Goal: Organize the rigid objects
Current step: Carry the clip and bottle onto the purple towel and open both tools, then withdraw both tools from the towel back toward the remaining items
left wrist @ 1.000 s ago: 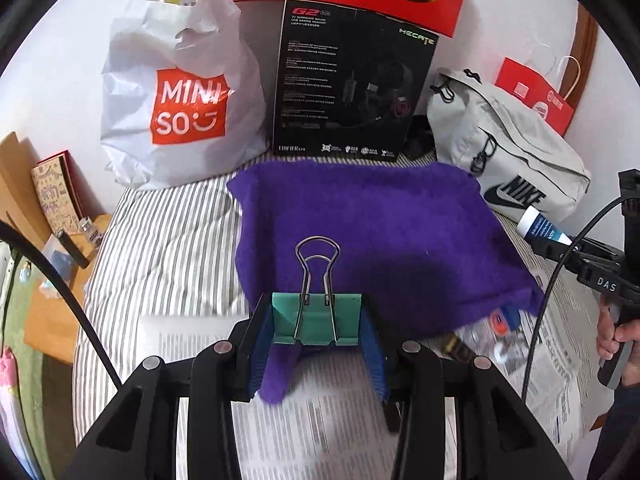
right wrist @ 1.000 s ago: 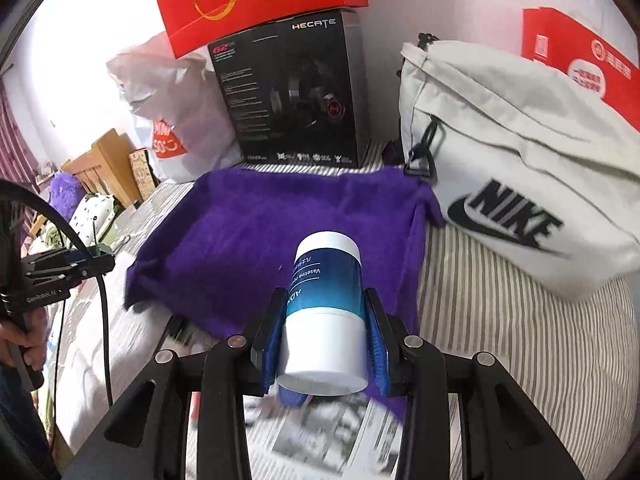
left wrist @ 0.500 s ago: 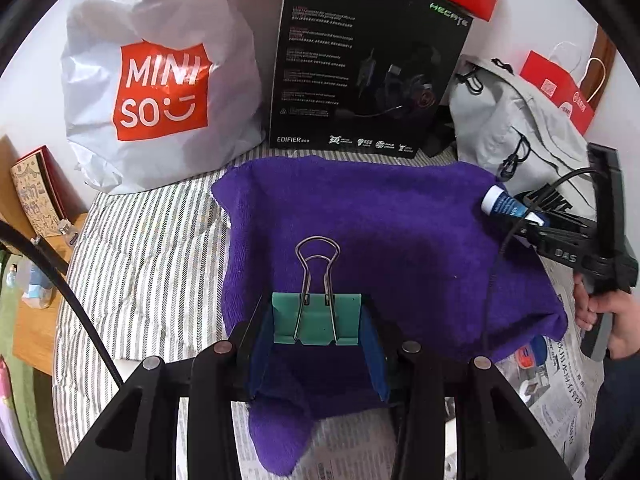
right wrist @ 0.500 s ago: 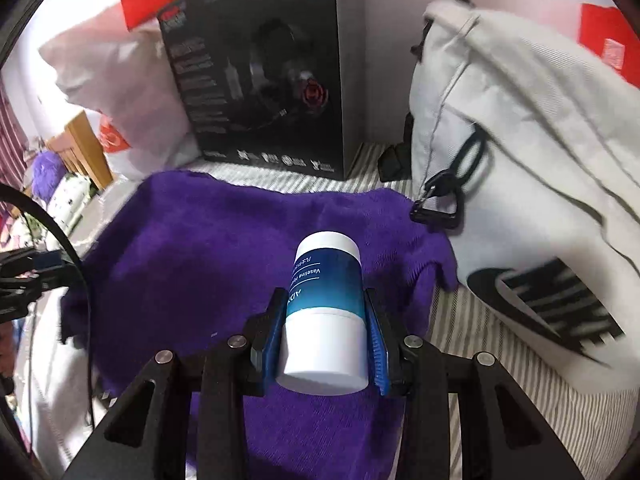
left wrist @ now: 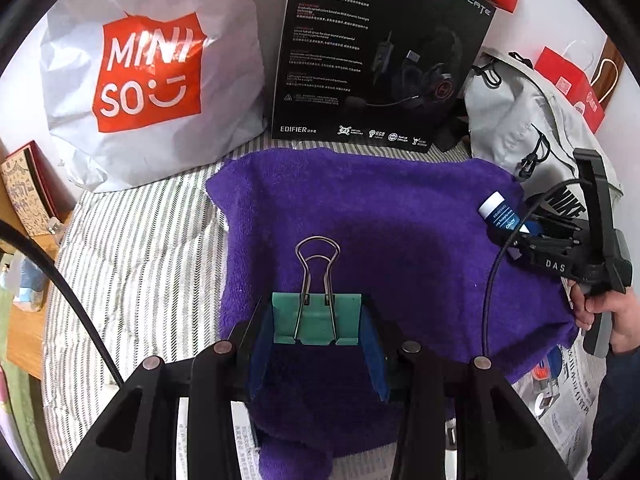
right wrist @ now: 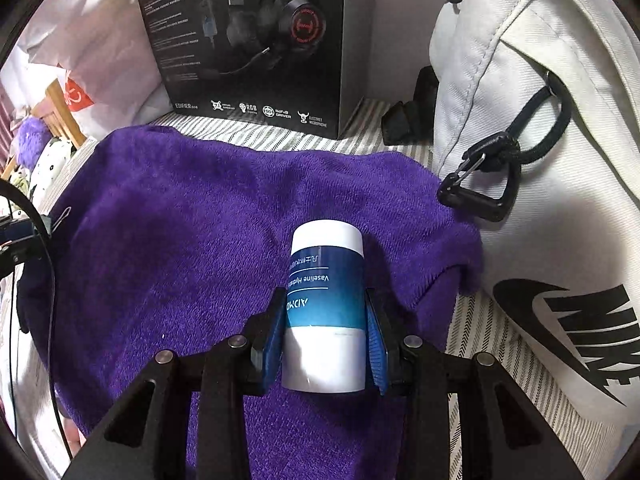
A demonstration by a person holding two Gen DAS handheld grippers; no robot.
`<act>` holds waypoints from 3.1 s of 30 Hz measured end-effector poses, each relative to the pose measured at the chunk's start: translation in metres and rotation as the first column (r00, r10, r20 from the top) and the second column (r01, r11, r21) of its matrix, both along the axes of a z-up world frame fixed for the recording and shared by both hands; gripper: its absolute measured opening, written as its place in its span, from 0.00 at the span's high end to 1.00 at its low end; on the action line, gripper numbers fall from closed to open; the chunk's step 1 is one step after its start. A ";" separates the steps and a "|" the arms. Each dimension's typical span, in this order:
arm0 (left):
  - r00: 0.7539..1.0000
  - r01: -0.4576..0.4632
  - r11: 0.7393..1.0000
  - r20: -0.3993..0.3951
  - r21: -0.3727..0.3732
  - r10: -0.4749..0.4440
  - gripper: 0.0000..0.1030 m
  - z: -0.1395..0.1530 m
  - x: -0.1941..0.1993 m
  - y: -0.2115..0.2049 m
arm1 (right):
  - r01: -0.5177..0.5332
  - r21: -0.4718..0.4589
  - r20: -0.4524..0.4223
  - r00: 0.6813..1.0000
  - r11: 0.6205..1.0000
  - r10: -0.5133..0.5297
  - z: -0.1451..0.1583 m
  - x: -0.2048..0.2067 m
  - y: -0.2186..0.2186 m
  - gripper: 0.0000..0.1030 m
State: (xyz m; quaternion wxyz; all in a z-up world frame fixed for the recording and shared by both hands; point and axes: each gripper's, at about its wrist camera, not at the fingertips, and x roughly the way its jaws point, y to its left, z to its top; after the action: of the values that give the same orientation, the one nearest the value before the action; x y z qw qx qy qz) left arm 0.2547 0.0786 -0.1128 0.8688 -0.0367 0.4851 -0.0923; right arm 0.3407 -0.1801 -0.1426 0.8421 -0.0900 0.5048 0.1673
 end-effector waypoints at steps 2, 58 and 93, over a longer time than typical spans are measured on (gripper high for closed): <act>1.000 -0.001 1.000 -0.005 -0.005 0.001 0.62 -0.002 0.003 0.000 | -0.011 0.001 -0.005 1.000 1.000 0.011 0.000 -0.002 0.001 0.57; 0.996 0.047 0.996 -0.074 0.074 -0.042 0.47 -0.008 -0.113 -0.037 | 0.259 0.210 0.142 0.946 0.943 -0.292 0.102 -0.217 -0.057 0.31; 0.994 0.051 0.990 0.086 0.129 -0.062 0.80 -0.033 -0.133 -0.052 | 0.205 0.184 0.088 0.971 0.961 -0.224 0.042 -0.224 -0.047 0.31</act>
State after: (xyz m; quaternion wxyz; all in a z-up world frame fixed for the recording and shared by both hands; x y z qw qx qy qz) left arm 0.1215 0.0267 -0.1459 0.8872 0.0363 0.4514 -0.0876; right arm 0.1163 -0.2276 -0.1002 0.8858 0.0299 0.4490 0.1132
